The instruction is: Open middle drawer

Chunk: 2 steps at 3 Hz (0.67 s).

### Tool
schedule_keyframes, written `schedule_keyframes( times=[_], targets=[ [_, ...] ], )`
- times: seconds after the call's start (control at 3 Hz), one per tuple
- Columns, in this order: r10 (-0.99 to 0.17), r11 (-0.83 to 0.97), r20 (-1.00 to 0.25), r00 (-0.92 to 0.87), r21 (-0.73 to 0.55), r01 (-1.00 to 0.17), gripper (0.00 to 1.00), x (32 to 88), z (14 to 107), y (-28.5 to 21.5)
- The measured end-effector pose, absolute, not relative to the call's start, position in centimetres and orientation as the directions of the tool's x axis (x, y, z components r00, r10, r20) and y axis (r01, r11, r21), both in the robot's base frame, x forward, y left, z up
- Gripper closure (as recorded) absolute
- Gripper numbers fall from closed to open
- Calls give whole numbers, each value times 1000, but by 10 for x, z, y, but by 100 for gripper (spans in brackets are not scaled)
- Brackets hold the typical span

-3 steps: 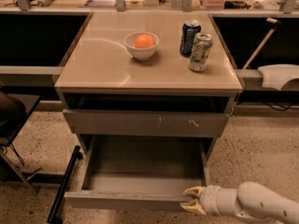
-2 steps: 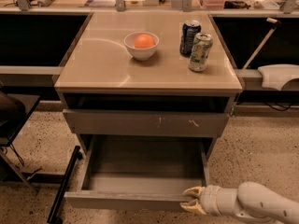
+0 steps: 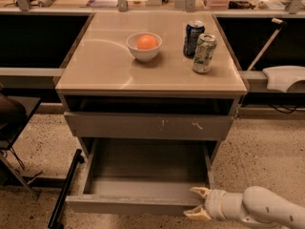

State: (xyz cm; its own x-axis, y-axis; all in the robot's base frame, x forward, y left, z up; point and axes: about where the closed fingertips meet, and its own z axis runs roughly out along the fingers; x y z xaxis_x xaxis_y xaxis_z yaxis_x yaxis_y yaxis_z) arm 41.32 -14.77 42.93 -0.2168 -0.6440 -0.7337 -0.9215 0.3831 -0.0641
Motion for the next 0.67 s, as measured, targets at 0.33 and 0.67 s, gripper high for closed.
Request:
schedule_keyframes(
  times=[0.33, 0.67],
  targets=[
    [-644, 383, -734, -217, -64, -922, 0, 413, 429, -148],
    [-644, 383, -734, -217, -64, -922, 0, 413, 429, -148]
  ],
)
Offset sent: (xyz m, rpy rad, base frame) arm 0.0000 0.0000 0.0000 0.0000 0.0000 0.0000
